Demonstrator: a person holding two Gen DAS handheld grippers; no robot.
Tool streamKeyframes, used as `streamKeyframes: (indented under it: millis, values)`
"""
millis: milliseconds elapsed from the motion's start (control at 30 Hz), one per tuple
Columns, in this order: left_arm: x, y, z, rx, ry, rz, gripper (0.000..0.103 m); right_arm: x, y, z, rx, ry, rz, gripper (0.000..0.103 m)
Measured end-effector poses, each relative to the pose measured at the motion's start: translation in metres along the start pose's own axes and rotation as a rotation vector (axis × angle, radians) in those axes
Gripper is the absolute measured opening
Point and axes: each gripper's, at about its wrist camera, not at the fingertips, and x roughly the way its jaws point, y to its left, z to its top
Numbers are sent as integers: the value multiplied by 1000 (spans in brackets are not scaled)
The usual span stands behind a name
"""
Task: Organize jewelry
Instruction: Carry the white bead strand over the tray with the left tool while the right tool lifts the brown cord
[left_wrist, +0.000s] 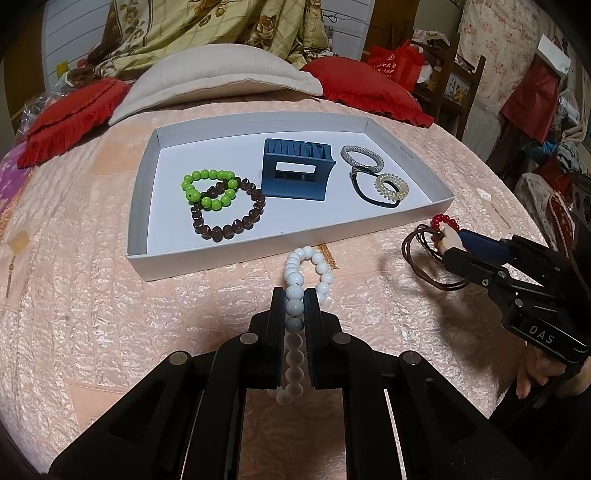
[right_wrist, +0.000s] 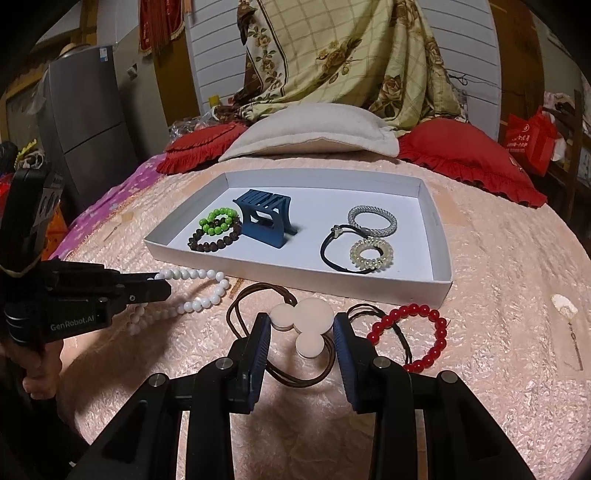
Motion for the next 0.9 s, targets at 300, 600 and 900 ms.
streamKeyframes:
  millis: [300, 600, 900]
  values:
    - [-4, 1, 1, -6, -10, -18, 8, 2, -1, 3, -12, 14, -42, 33]
    - [-35, -4, 13, -4, -78, -78, 8, -5, -2, 11, -9, -11, -44, 33]
    - [-50, 6, 59, -60, -147, -20, 8, 9, -25, 63, 86, -30, -61, 33]
